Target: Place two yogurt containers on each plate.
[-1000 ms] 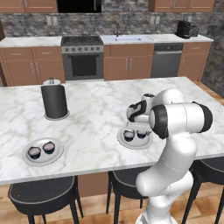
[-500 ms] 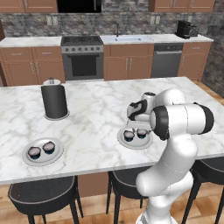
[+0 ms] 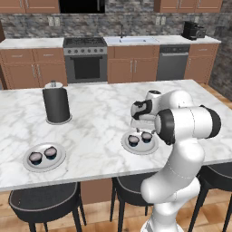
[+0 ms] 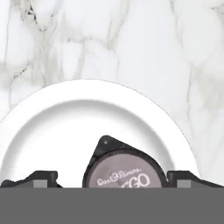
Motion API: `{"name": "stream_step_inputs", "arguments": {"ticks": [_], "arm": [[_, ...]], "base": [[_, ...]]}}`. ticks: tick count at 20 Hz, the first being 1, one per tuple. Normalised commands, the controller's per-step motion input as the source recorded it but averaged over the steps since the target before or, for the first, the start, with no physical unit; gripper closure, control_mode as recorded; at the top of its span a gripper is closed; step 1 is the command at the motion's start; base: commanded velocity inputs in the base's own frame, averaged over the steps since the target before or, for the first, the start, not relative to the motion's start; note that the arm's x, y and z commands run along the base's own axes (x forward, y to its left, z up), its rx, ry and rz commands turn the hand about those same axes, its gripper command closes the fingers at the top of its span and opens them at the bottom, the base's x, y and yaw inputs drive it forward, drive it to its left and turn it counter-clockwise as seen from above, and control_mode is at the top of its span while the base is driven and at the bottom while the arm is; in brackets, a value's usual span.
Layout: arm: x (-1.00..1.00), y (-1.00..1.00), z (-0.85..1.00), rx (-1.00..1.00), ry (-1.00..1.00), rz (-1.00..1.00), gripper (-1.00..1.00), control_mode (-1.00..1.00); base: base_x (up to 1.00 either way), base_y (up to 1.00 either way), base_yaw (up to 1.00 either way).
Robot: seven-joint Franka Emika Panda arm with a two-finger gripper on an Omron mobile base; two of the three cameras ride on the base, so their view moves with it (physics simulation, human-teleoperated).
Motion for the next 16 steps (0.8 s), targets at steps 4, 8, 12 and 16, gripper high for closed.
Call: {"name": "stream_step_inputs", "arguments": {"ticks": [4, 8, 12, 16], "arm": [[0.00, 0.00, 0.30, 0.00, 0.00, 0.00, -1.00, -1.00], [-0.36, -0.08, 0.28, 0.00, -0.03, 0.00, -1.00, -1.00], [-0.72, -0.23, 0.31, 0.00, -0.03, 0.00, -1.00, -1.00], [-1.00, -0.16, 0.22, 0.00, 0.00, 0.00, -1.00, -1.00]], "base": [[0.00, 0.00, 0.00], [0.00, 0.00, 0.00], [0.00, 0.00, 0.00], [0.00, 0.00, 0.00]]}}
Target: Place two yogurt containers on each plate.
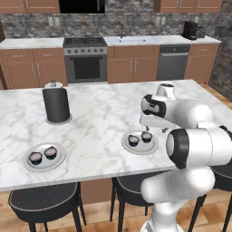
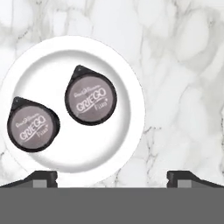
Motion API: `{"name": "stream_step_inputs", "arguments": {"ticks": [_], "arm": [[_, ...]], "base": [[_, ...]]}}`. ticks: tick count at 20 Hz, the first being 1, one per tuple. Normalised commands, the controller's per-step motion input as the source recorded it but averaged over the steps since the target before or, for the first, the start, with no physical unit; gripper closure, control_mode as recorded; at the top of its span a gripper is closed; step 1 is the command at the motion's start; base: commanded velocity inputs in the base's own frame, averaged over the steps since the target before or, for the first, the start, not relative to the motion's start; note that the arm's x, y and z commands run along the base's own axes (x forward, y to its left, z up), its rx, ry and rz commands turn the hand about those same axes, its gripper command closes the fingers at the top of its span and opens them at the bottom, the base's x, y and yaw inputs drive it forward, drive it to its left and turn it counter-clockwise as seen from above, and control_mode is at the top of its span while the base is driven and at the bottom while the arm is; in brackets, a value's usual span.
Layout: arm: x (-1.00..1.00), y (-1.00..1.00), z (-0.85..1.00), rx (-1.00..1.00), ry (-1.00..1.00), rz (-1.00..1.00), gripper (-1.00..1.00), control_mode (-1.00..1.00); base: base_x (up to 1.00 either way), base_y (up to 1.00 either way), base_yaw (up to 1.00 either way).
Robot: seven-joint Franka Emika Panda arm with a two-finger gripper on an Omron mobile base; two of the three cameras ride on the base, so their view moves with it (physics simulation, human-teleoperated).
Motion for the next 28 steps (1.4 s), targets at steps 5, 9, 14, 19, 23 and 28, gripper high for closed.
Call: {"name": "stream_step_inputs", "arguments": {"ticks": [5, 9, 14, 19, 23, 28], "arm": [[-1.00, -0.07, 0.26, -0.03, 0.00, 0.00, -1.00, -1.00], [-0.97, 0.00, 0.41, 0.00, -0.03, 0.05, -1.00, -1.00], [-0.84, 0.00, 0.60, 0.00, -0.06, 0.05, -1.00, -1.00], [-0.83, 0.00, 0.53, 0.00, -0.09, 0.04, -1.00, -1.00], [-0.80, 0.02, 0.34, -0.02, -0.21, 0.13, -1.00, -1.00], [-0.73, 0.06, 0.33, -0.04, -0.30, 0.15, -1.00, -1.00]], "base": [[0.00, 0.00, 0.00], [0.00, 0.00, 0.00], [0.00, 0.00, 0.00], [0.00, 0.00, 0.00], [0.00, 0.00, 0.00], [0.00, 0.00, 0.00]]}}
